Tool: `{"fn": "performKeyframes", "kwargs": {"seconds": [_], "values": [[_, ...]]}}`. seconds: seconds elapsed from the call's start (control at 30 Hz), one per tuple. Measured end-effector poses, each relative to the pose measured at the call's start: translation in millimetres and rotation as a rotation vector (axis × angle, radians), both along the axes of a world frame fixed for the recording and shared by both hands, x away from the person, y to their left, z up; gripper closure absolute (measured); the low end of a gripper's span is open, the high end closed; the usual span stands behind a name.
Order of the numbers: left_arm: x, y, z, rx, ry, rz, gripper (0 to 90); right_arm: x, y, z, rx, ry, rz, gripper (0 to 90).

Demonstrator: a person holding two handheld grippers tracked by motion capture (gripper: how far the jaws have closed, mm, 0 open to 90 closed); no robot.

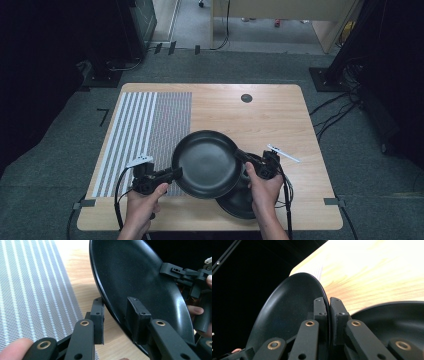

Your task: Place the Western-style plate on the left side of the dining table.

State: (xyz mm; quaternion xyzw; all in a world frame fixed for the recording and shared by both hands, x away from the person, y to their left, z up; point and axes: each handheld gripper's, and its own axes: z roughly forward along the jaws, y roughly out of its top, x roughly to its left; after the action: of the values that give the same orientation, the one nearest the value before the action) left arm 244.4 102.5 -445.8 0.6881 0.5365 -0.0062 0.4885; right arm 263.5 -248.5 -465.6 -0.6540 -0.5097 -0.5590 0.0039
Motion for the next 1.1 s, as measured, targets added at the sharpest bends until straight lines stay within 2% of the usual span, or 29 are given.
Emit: {"fn": "performKeyframes", "kwargs": {"seconds": [0.33,0.6,1.1], "values": [[9.4,26.5,-2.4,-0.022,0.006,0.051,68.8,24.7,28.2,2.8,-0.004,-0.004,0.034,85.4],[17.1,45.6,-5.1,-0.027,0.018,0.095,68.8,43.2,51.1,0.8,-0.01,0.011,0.064,85.5],[43.0,84.5,-9.4,-0.038,0.043,0.15,69.3,78.9,92.9,-4.9,-0.01,0.027,0.083,85.5]]}}
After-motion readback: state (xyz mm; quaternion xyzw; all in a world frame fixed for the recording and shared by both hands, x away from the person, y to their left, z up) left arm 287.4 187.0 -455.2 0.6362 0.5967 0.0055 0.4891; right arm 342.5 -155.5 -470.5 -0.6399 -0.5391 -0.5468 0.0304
